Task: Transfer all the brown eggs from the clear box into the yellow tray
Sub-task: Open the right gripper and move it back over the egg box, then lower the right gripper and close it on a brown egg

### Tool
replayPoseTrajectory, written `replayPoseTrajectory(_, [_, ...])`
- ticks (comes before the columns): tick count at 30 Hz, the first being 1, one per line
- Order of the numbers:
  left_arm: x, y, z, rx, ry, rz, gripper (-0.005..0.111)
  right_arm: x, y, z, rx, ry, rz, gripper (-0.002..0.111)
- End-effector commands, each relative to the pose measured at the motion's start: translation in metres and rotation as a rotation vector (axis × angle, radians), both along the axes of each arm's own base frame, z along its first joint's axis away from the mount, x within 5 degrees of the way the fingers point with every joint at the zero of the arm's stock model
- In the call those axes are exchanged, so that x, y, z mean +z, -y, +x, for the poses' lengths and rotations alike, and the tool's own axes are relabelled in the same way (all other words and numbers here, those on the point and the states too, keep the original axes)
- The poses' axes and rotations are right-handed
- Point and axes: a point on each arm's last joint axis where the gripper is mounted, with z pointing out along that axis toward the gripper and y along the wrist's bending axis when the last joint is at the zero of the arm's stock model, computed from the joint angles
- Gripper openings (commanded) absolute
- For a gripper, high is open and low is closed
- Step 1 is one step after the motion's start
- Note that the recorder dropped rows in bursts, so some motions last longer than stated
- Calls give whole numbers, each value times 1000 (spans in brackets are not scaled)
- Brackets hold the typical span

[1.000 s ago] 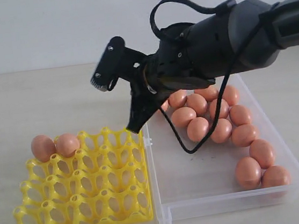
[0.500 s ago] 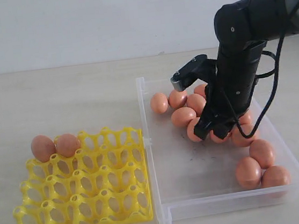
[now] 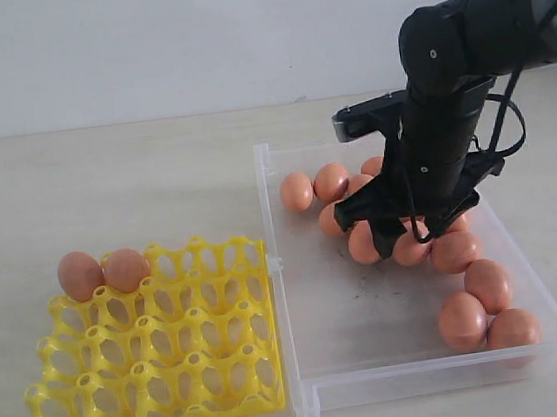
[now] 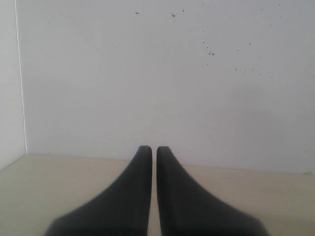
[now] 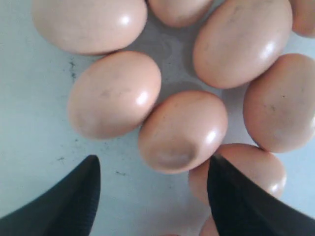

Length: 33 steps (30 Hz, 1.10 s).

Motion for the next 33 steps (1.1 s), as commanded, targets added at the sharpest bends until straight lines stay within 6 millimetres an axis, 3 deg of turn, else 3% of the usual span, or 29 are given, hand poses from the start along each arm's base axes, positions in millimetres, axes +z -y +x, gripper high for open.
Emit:
replayPoseTrajectory(1, [1,0,0,3,9,0,4,6,6,4,-141,22,32,56])
replayPoseTrajectory(6, [1,0,0,3,9,0,4,6,13,9,-378,19,78,54])
replayPoseTrajectory(13, [1,0,0,3,9,0,4,6,11,10,-480,13,122,31])
replayPoseTrajectory(21, [1,0,0,3,9,0,4,4,15,9,-516,7,79,54])
replayPoseTrajectory(24, [1,0,0,3,9,0,4,1,14,12,-557,17,90,54])
replayPoseTrajectory(30, [1,0,0,3,9,0,4,-24,11,19,-562,5,84,54])
replayPoseTrajectory(33, [1,0,0,3,9,0,4,-24,10,21,-556,29,102,40])
